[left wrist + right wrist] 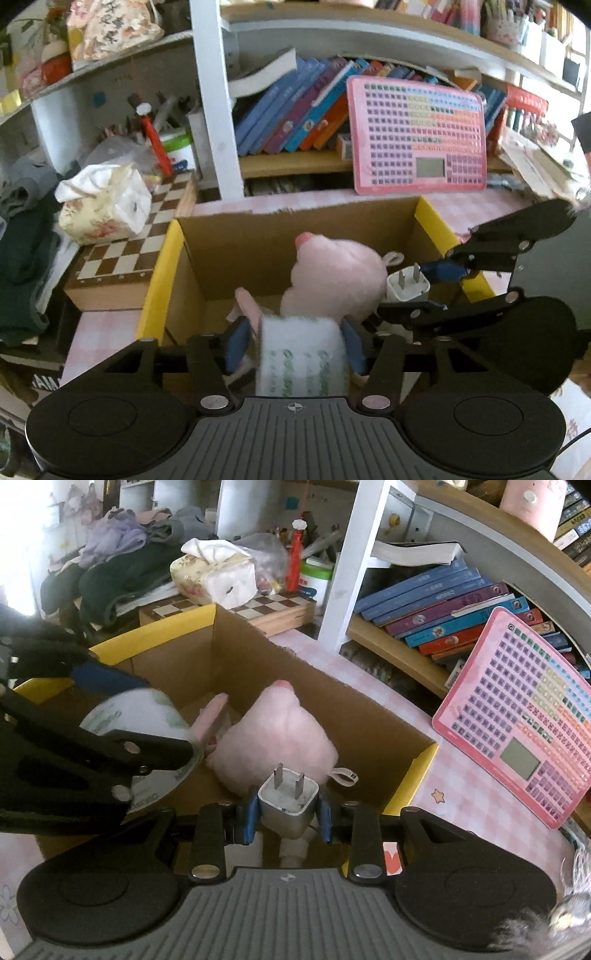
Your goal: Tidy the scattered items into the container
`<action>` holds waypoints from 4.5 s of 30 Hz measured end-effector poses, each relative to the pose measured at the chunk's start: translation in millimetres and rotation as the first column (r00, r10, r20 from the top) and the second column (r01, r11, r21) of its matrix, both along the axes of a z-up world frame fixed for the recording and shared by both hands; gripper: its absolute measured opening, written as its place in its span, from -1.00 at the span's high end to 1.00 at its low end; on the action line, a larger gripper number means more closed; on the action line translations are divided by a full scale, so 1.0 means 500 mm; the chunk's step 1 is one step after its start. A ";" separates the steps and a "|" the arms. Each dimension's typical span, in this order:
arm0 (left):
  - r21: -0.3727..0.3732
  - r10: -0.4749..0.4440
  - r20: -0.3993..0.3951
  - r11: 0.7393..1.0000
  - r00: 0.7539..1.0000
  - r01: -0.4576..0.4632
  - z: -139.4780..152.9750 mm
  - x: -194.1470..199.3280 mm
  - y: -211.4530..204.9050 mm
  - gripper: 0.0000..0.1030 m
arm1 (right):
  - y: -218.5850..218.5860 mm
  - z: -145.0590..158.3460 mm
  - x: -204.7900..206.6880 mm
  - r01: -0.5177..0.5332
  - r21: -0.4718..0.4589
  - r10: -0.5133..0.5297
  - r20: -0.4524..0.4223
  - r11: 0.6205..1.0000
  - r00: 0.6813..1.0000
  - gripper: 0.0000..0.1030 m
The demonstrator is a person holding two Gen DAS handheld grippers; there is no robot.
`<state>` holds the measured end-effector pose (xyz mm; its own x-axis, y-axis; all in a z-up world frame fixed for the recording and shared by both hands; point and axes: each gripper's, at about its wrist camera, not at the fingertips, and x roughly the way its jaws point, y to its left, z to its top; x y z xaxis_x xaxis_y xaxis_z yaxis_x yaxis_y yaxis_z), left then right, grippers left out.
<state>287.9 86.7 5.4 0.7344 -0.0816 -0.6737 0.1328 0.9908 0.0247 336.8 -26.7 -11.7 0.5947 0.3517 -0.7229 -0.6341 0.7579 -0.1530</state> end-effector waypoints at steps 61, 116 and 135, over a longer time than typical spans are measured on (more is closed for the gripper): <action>0.023 0.011 0.153 1.000 0.988 -0.015 0.023 -0.569 -0.099 -0.86 | -0.247 0.039 -0.699 0.583 0.276 -0.619 0.060 0.764 0.783 -0.74; 0.033 0.065 0.108 0.997 0.992 -0.069 -0.003 -0.570 -0.096 -0.93 | -0.217 0.034 -0.690 0.525 0.199 -0.550 0.104 0.828 0.828 -0.90; 0.049 0.036 0.081 0.998 0.996 -0.040 -0.011 -0.556 -0.098 -0.94 | -0.228 0.031 -0.681 0.584 0.201 -0.606 0.069 0.787 0.792 -0.95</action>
<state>9.8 37.6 -0.3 0.7884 -0.0198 -0.6149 0.0907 0.9923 0.0844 -3.4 -140.5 3.6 0.8039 0.0020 -0.5947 -0.0329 0.9986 -0.0411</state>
